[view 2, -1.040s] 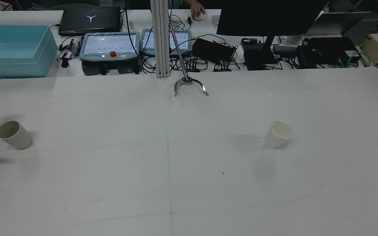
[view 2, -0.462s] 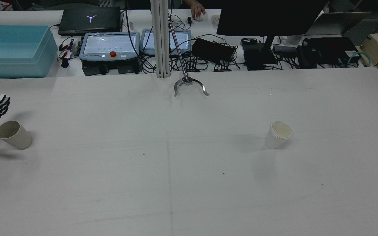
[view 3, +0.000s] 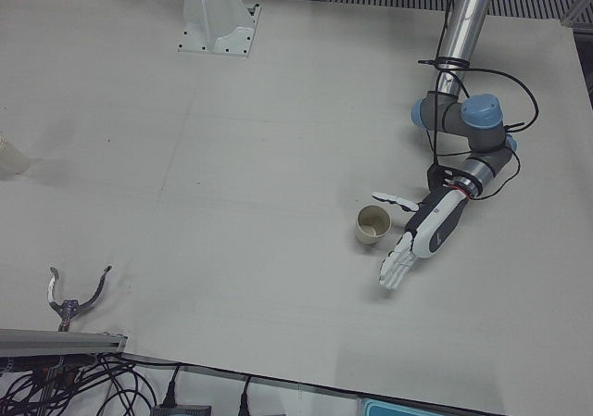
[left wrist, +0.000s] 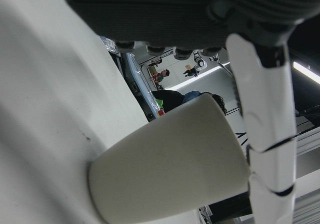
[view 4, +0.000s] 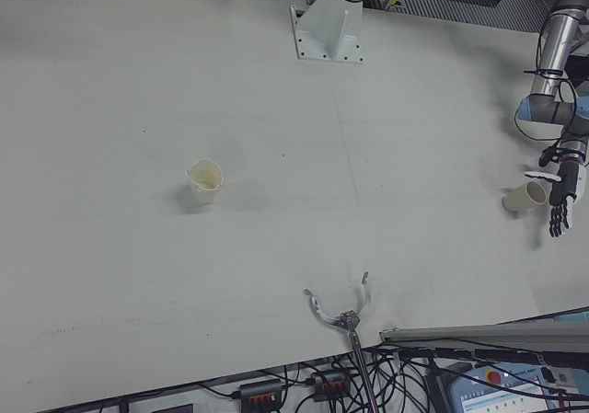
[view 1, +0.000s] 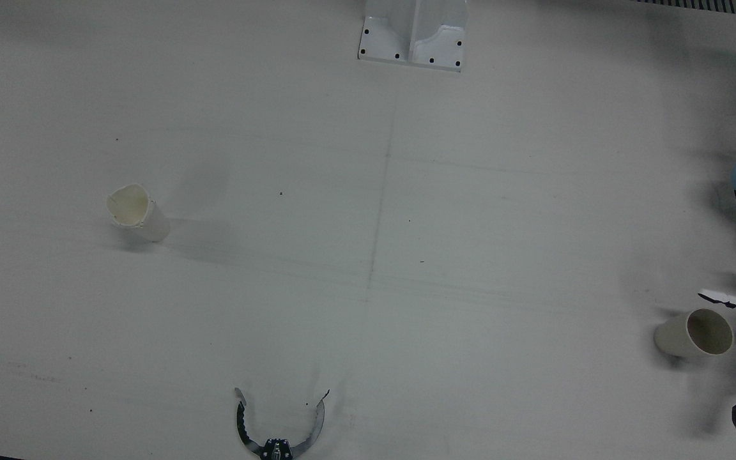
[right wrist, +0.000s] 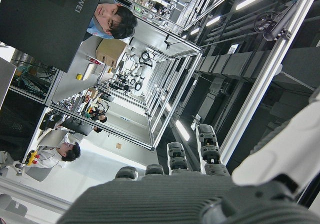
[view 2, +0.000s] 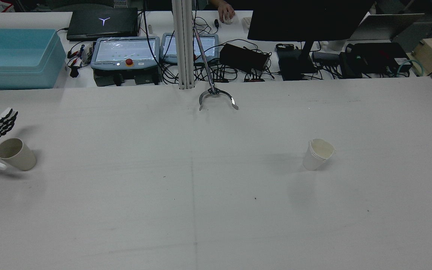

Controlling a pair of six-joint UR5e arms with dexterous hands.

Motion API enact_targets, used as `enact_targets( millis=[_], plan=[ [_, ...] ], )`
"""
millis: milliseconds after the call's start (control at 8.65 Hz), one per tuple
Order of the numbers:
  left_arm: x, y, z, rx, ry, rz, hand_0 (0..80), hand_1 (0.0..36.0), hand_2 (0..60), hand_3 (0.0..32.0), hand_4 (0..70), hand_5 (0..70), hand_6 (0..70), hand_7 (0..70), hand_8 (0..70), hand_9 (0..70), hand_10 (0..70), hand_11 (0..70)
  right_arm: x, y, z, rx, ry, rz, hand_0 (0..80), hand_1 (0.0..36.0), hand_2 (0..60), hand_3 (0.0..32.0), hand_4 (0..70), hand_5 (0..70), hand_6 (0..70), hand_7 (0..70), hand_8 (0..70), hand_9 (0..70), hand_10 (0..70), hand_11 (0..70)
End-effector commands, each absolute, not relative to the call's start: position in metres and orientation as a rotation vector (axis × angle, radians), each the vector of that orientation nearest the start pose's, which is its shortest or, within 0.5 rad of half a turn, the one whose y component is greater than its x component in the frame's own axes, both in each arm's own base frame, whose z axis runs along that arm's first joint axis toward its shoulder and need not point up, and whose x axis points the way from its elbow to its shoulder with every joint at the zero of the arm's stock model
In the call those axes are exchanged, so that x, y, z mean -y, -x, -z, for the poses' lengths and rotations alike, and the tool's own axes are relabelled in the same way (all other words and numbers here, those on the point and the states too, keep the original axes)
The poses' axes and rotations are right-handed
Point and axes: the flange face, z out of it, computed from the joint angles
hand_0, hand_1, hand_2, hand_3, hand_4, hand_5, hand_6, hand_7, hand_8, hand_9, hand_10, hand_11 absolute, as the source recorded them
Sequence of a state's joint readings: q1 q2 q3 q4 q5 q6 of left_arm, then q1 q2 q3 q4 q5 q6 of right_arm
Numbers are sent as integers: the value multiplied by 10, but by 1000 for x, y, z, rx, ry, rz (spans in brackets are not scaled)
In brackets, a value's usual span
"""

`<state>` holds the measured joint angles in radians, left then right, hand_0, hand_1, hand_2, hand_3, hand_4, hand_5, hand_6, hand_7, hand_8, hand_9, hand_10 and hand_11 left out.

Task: Pour water
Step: 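Move the left hand to the nearby white paper cup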

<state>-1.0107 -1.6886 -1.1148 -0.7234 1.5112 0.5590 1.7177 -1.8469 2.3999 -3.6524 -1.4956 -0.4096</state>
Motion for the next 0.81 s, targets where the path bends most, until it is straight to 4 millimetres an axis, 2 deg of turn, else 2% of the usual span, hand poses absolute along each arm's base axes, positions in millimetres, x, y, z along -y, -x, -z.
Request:
enact_targets(
  millis=[0,693],
  plan=[
    [533,-186,-775,-2202,-16,1306,517,208,91,62,0,0,0,17,0,0,0,12,298,-186,-461,-2250,728,2260,290,29,64,22,64,119,61,139,2,13,0,0],
    [537,-196,-771,-2173,6,1312,518,207,100,52,0,1,0,30,0,0,0,15,299,-185,-461,-2252,727,2260,282,26,61,20,64,122,62,142,4,18,0,0]
  ],
)
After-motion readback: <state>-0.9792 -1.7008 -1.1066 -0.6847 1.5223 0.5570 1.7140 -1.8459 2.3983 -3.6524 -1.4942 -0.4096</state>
